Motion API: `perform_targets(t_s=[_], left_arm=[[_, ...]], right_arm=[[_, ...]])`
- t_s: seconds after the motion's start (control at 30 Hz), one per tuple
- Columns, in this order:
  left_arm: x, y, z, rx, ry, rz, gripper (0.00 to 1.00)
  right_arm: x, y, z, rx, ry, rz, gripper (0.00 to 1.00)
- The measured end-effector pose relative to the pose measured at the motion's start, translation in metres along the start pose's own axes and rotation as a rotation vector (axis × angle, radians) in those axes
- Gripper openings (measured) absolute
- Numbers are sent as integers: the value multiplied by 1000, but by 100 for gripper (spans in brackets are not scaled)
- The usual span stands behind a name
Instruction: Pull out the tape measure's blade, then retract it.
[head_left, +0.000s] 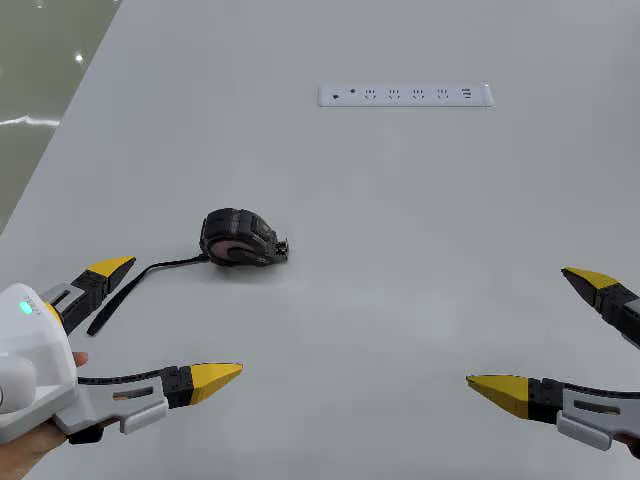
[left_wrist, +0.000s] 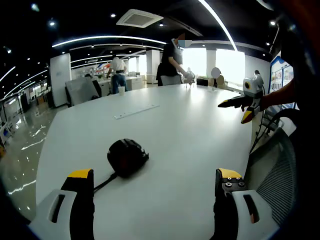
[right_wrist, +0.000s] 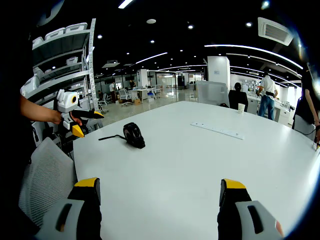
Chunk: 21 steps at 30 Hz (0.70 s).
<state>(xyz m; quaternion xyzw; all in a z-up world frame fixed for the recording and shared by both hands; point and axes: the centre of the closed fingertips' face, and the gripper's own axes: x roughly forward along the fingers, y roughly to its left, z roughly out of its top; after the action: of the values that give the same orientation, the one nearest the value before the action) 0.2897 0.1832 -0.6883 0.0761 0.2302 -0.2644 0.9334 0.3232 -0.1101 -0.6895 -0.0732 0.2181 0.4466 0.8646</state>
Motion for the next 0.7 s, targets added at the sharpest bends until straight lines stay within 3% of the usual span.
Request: perform_targets(t_s=[0.3, 0.5, 0.57, 0.7], left_arm=[[-2, -1, 1, 2, 0, 0, 99], [-3, -1, 0, 7, 4, 0, 99], [-4, 0, -1, 5, 5, -1, 99], [-4, 1, -1, 4, 5, 0, 99]], right_arm=[[-1, 4, -2, 5, 5, 20, 98], [-3, 2, 6, -35, -42, 3, 99], [-2, 2, 3, -10, -15, 9, 99], [-1, 1, 2, -18, -13, 11, 99]])
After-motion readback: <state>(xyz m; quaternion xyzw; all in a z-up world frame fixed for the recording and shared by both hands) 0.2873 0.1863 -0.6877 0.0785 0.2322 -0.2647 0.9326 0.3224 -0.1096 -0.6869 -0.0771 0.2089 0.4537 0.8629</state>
